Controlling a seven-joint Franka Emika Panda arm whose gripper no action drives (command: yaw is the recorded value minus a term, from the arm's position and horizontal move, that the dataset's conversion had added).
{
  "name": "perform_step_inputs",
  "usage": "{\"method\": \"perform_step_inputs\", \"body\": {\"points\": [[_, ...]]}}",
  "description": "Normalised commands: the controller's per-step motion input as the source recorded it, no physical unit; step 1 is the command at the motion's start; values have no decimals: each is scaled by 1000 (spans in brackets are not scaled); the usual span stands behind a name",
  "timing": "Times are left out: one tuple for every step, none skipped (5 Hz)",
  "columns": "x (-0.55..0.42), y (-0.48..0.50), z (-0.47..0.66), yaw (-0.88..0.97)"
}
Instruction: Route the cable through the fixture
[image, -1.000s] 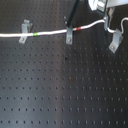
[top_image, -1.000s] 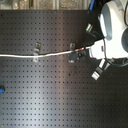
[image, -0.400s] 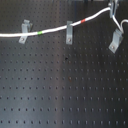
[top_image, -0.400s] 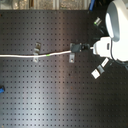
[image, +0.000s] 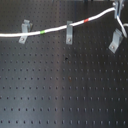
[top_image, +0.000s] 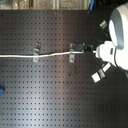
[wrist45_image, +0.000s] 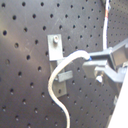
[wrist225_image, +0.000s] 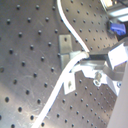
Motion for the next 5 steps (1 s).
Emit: {"method": "perform_step_inputs", "body": {"points": [[-79, -13, 139, 0], [-460, 27, 76, -403], [-371, -22, 2, -440], [-118, 4, 2, -206], [0, 0, 13, 0]]}}
